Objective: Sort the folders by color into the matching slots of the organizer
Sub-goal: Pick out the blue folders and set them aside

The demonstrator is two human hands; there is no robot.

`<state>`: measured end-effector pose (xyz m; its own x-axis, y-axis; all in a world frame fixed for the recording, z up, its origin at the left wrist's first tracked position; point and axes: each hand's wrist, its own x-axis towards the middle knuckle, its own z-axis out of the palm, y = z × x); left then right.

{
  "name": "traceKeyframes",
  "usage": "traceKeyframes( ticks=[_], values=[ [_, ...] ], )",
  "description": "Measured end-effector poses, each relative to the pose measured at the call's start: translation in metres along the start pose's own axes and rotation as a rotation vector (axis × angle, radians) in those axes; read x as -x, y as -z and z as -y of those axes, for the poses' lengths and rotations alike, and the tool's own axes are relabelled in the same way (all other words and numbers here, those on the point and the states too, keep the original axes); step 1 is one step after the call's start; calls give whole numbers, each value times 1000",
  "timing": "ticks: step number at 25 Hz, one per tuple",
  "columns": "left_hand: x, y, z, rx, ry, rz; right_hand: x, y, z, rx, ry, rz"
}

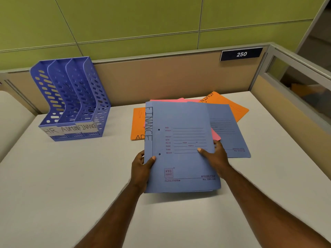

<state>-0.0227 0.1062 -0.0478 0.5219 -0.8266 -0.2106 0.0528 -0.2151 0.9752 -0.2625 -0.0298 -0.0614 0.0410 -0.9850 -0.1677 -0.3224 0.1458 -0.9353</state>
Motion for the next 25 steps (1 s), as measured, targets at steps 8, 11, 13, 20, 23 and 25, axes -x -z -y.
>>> traceKeyframes(
  ticks=[8,11,13,20,23,25],
  values=[
    [99,65,50,11,97,-5,119,-25,-28,45,-114,81],
    [127,82,69,-5,139,14,157,-29,-40,72,-134,72],
    [141,91,77,-33,146,22,177,-31,-46,91,-150,55],
    [157,106,85,-231,88,91,208,-34,-54,125,-158,32],
    [156,106,89,-398,99,97,209,-30,-55,178,-162,28],
    [156,106,93,-456,115,111,211,-30,-58,227,-164,34]
  ],
)
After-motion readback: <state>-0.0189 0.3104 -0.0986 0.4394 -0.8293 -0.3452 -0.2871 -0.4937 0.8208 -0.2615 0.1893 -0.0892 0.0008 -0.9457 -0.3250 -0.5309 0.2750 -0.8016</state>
